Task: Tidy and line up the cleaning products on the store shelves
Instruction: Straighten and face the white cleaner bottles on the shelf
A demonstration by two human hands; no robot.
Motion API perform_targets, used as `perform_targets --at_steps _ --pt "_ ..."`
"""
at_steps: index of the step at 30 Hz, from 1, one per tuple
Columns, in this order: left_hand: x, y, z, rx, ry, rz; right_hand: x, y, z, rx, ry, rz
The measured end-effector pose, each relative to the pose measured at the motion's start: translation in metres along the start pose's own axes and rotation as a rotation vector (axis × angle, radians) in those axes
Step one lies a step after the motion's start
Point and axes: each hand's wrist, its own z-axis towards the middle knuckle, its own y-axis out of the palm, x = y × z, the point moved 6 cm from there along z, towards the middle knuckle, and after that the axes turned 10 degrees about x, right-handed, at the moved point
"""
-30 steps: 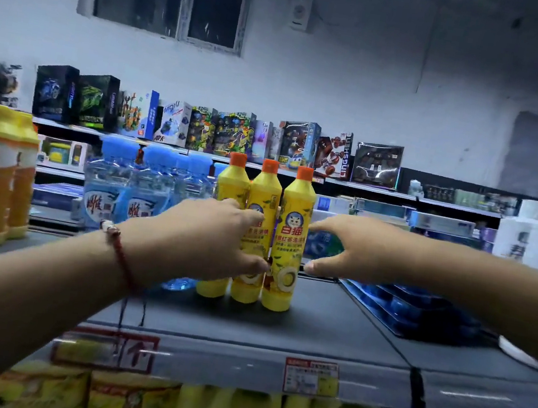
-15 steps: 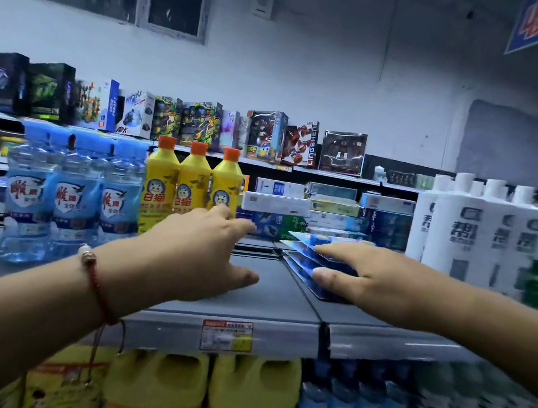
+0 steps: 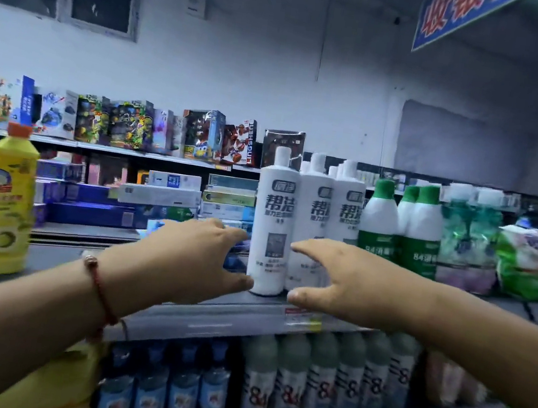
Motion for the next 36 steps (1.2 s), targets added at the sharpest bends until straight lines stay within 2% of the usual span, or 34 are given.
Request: perform_targets --at_steps 4,13,16,19,21,28,31,36 --pt "0.019 -0.008 0.035 0.045 -0.035 -0.008 0.050 -0.016 0.016 0.016 -0.005 -0.002" --pt "0.011 -0.017 0.111 0.209 -0.143 -0.011 0.135 -0.060 0.097 0.360 0.118 0.101" --pt "0.023 -0.022 0.138 0.345 -0.076 0.082 0.161 -0.074 0.123 0.356 0.198 0.090" --pt "0.044 -0.024 0.166 0.448 0.012 0.208 0.175 -0.080 0.144 0.284 0.260 0.060" --pt "0.053 -0.022 0.185 0.431 0.008 0.258 0.179 -0.077 0.156 0.231 0.261 0.048" --pt "0.066 -0.008 0.226 0.319 -0.032 0.272 0.200 -0.040 0.188 0.086 0.200 0.342" --pt "0.064 0.003 0.236 0.270 -0.066 0.226 0.207 -0.036 0.189 0.120 0.171 0.386" --pt "0.065 0.009 0.242 0.287 -0.108 0.233 0.215 -0.042 0.182 0.188 0.106 0.360"
